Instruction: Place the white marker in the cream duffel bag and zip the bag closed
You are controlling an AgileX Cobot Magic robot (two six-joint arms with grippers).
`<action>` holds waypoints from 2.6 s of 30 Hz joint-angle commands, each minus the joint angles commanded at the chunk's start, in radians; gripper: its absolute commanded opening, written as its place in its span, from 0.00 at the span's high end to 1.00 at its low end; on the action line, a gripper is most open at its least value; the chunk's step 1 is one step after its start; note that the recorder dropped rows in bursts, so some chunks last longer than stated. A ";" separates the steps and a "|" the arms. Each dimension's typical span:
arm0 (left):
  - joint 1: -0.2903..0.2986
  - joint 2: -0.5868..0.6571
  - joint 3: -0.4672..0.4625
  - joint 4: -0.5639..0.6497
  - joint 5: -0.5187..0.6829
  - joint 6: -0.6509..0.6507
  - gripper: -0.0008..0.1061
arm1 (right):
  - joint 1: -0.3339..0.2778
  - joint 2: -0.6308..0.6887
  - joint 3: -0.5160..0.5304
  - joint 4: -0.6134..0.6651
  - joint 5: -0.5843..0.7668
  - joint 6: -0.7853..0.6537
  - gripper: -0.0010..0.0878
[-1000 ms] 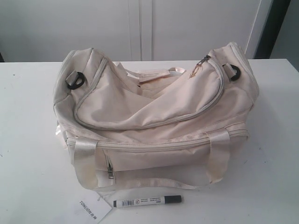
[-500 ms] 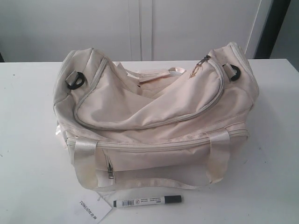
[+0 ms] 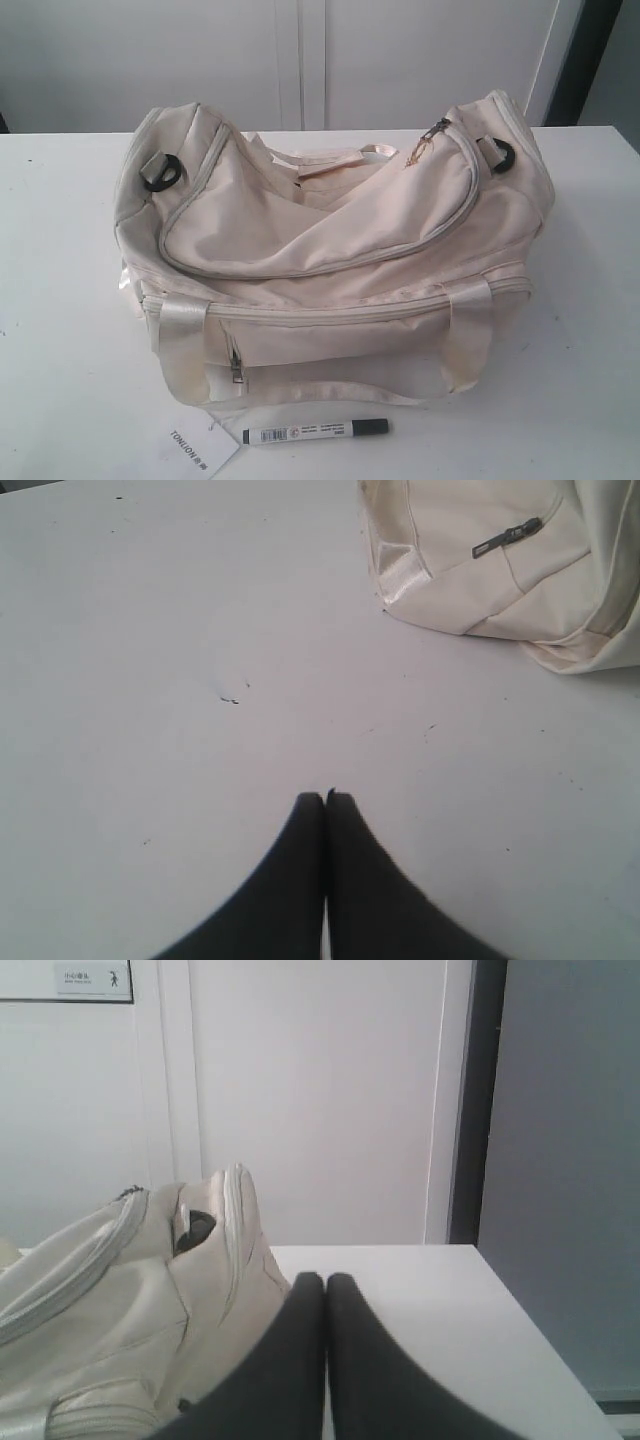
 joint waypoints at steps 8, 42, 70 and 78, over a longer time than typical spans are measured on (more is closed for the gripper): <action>0.000 0.000 0.000 0.000 0.000 0.000 0.99 | 0.000 0.000 0.000 0.000 -0.001 0.000 0.99; 0.000 0.000 0.000 0.000 -0.002 0.000 0.99 | 0.000 0.000 -0.021 0.027 0.102 0.022 0.99; 0.000 0.000 0.000 0.000 -0.002 0.000 0.99 | 0.000 0.596 -0.248 0.027 0.173 0.022 0.99; 0.000 0.000 0.000 0.000 -0.002 0.000 0.99 | 0.000 0.648 -0.291 0.145 0.220 0.048 0.99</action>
